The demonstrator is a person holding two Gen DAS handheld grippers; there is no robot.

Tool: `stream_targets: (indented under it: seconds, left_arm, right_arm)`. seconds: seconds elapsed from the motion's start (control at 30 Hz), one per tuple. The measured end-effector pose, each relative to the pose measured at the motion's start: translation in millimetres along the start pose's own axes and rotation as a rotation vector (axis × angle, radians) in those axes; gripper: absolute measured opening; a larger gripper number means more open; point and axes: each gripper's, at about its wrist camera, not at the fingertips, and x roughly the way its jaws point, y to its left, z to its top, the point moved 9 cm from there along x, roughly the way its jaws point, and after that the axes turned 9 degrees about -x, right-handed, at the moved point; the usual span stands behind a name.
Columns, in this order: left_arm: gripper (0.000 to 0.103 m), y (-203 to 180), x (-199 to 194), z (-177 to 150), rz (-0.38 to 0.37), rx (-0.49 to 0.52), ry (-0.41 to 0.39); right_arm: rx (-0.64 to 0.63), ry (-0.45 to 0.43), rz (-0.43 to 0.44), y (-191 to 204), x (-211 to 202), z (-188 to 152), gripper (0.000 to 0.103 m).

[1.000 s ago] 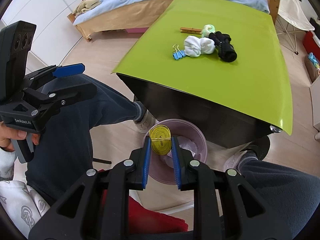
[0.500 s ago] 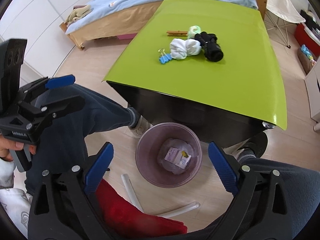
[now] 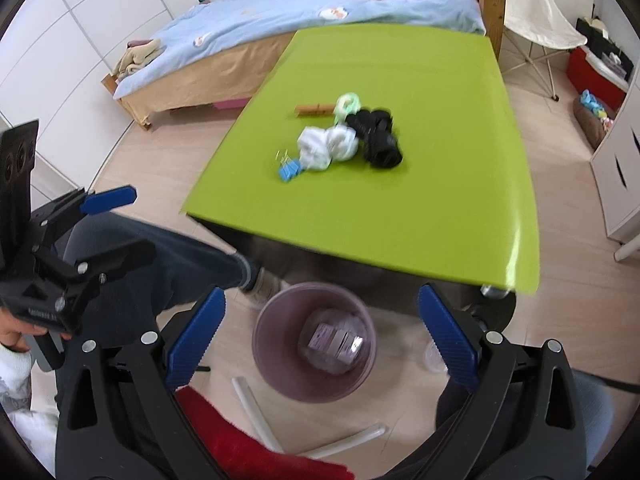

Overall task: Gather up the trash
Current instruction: 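Grasp the black socks on the table with the right gripper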

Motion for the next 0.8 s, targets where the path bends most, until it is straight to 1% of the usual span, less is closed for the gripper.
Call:
stream_targets:
  seconds: [0.17, 0.4, 0.6, 0.8]
  left_arm:
    - [0.095, -2.5, 1.2, 10.3, -0.008, -0.004, -0.011]
    - [0.095, -3.9, 1.3, 13.6, -0.013, -0.002, -0.014]
    - [0.095, -0.5, 1.0, 17.9, -0.007, -0.012, -0.018]
    - [0.095, 3.4, 0.9, 21.6, -0.001, -0.026, -0.022]
  right_arm:
    - [-0.016, 0.003, -0.025, -15.1, 8.5, 28.9, 0.096]
    - [-0.043, 0.038, -0.074, -41.5, 35.3, 70.1, 0.096]
    - [-0.047, 0.098, -0.111, -61.7, 67.7, 92.2, 0.096]
    - [-0.056, 0.148, -0.140, -77.4, 97.7, 105.0, 0.096]
